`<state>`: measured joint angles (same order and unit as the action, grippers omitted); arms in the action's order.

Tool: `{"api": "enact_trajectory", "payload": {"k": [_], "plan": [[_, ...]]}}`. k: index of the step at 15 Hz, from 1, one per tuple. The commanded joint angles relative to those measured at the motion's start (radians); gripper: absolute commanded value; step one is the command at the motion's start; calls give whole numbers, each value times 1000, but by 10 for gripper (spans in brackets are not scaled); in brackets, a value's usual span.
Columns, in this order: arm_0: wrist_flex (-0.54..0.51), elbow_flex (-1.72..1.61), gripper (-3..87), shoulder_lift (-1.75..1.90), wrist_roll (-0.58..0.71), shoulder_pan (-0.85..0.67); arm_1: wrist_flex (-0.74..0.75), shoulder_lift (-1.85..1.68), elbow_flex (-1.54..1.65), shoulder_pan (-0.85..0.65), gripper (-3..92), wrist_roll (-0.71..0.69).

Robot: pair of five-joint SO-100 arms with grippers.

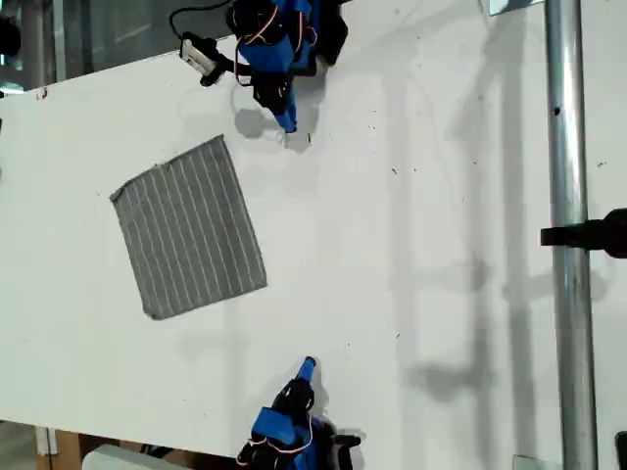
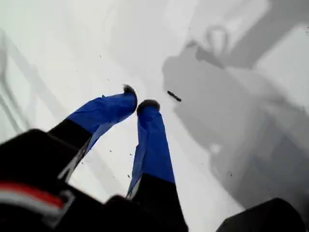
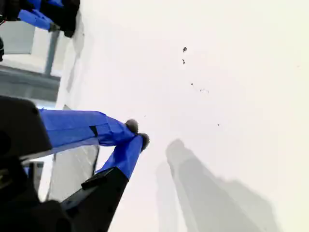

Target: Grasp corners of a towel and fold twice.

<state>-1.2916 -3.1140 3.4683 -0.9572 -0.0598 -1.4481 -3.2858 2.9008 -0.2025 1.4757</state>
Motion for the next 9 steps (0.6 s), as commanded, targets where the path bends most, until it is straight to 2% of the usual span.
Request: {"api": "enact_trajectory", "payload": {"k": [1, 9], "plan": [[5, -6, -28, 5, -413, -147, -11, 0, -12, -35, -2, -14], [5, -6, -28, 5, -417, -146, -12, 0, -12, -14, -2, -11]]}}
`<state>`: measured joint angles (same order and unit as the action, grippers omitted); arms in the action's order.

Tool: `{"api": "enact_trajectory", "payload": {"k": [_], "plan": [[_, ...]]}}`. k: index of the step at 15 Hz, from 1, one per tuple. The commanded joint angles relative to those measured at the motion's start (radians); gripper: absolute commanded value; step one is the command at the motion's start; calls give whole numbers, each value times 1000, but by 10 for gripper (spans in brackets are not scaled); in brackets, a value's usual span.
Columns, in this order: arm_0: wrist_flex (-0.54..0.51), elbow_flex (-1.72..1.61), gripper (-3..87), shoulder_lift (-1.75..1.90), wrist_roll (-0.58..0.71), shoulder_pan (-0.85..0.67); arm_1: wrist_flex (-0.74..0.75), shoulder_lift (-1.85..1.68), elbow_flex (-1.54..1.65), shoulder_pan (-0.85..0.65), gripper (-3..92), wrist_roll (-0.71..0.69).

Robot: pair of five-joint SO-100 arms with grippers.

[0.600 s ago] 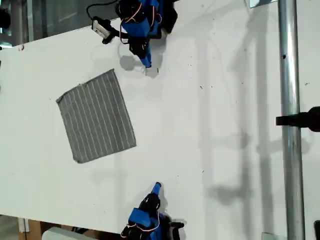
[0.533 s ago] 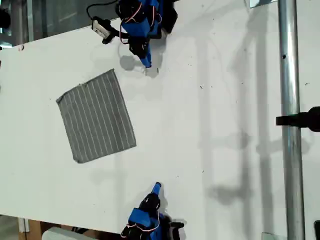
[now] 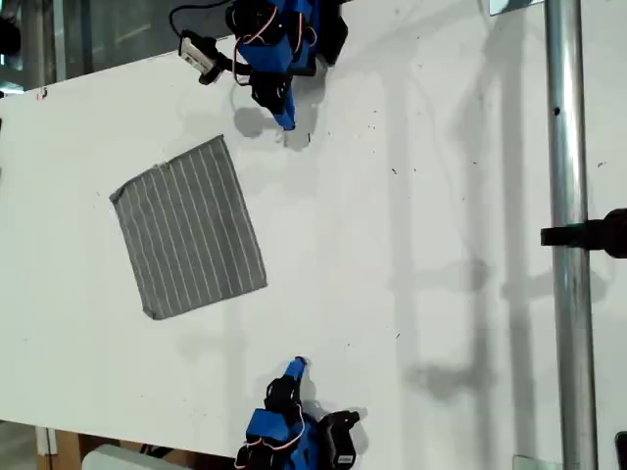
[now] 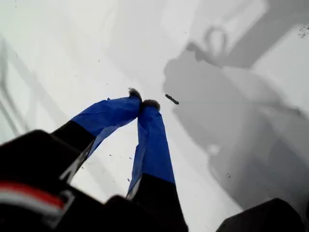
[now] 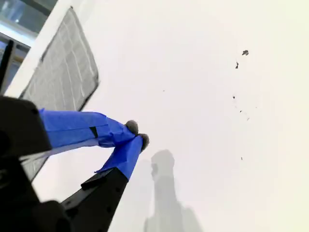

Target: Grasp corners of a towel and fold twice.

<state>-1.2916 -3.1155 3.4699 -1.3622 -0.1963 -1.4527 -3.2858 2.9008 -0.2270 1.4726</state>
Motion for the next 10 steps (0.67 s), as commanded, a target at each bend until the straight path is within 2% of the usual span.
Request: {"api": "enact_trajectory", "payload": {"k": [1, 10], "plan": [[5, -5, -28, 3, -14, -8, -8, 0, -12, 12, -2, -8], [21, -6, -29, 3, -37, 9, -29, 2, -74, 17, -3, -29]]}}
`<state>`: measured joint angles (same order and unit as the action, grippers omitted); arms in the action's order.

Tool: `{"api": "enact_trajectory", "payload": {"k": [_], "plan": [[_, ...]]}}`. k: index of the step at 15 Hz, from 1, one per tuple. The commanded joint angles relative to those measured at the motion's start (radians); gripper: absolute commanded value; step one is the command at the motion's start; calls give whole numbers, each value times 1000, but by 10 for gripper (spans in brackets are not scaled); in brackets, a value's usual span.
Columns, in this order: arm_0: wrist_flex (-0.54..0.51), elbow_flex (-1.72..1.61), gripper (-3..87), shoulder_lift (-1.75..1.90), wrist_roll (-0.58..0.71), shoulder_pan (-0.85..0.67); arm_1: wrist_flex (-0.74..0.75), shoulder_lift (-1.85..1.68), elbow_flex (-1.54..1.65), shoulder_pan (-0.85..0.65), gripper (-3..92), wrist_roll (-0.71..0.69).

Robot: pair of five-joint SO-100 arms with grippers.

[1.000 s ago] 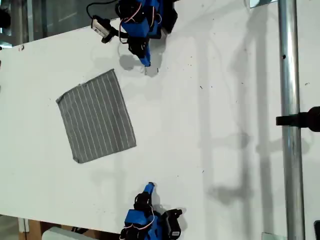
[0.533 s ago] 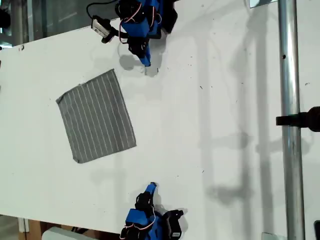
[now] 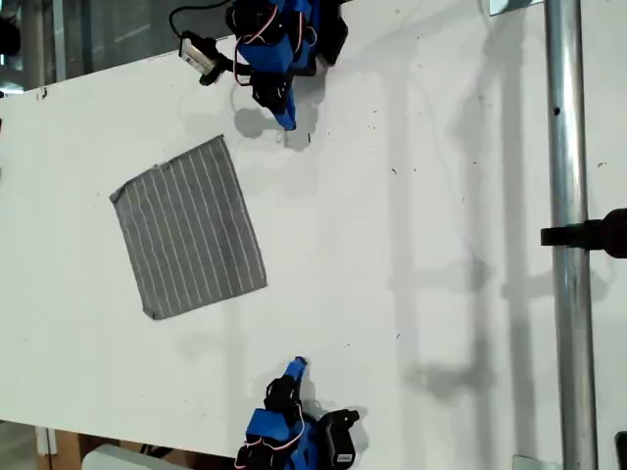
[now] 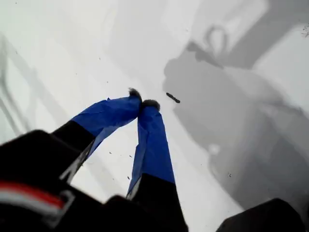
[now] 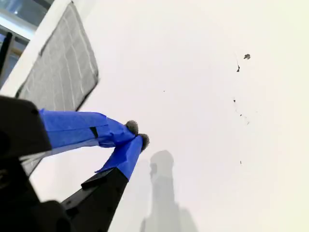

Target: Grasp corners of a towel and fold twice.

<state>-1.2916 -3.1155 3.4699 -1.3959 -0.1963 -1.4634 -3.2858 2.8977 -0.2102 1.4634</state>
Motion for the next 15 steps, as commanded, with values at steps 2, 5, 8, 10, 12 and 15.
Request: {"api": "enact_trajectory", "payload": {"k": [2, 5, 8, 10, 12, 15], "plan": [[23, -6, -29, 3, -8, 18, 18, 130, -245, -117, -3, -186], [29, -6, -29, 3, -8, 35, -17, 778, -772, -397, -3, -600], [23, -6, -29, 3, -21, 34, -28, 1192, -1144, -577, 39, -931], [37, -6, -18, 3, -29, 32, -9, 1384, -1267, -672, 345, -1066], [46, -5, 62, 3, -41, 35, 21, 1532, -1339, -762, 386, -1163], [38, 64, 117, 2, -63, 35, 169, 1661, -1305, -856, 394, -1235]]}}
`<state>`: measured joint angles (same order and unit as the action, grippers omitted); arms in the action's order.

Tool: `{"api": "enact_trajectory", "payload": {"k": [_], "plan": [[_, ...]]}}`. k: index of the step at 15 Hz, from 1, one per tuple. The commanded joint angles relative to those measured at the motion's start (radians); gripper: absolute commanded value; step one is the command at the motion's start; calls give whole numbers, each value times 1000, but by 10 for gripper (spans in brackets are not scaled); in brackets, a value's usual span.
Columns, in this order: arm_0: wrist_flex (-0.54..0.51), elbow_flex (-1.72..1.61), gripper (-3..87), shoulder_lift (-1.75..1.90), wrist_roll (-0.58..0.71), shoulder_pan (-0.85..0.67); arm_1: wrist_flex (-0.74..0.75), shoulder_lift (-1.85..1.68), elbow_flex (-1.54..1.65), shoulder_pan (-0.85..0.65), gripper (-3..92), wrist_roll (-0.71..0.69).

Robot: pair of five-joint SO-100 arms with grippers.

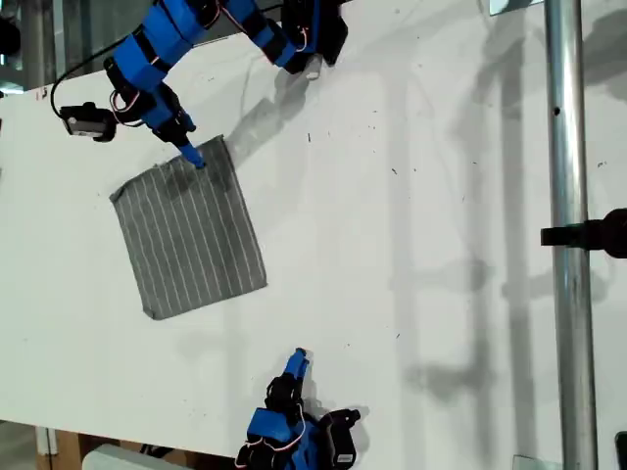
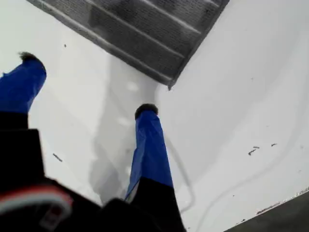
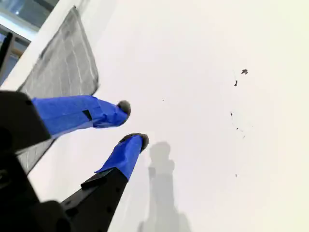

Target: Grasp corners of a towel and fold twice.

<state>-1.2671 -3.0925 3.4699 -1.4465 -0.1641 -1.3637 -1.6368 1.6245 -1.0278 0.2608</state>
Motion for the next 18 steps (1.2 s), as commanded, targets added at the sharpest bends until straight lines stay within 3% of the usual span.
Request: {"api": "enact_trajectory", "payload": {"k": [1, 4, 7, 8, 9, 10, 12, 15, 18], "plan": [[-9, 80, 117, 2, -20, -2, 132, 64, -8, -72, 390, -52], [-55, 112, 109, 2, -23, -14, 279, 265, -2, -84, 376, -80], [-66, 164, 94, 0, -40, -21, 322, 399, -28, -15, 323, -80], [-66, 190, 90, -21, -40, -32, 319, 405, -34, -2, 264, -80], [-52, 225, 90, -74, -32, -48, 319, 403, -34, 0, 114, -74], [-23, 278, 90, -170, -14, -67, 319, 403, -34, -6, 42, -67], [28, 451, 101, -430, 63, -127, 319, 402, -34, -6, 15, -75], [14, 712, 134, -683, 244, -287, 321, 402, -32, 0, -2, -78], [-11, 1092, 182, -1186, 443, -353, 328, 402, -32, 14, -2, -80]]}}
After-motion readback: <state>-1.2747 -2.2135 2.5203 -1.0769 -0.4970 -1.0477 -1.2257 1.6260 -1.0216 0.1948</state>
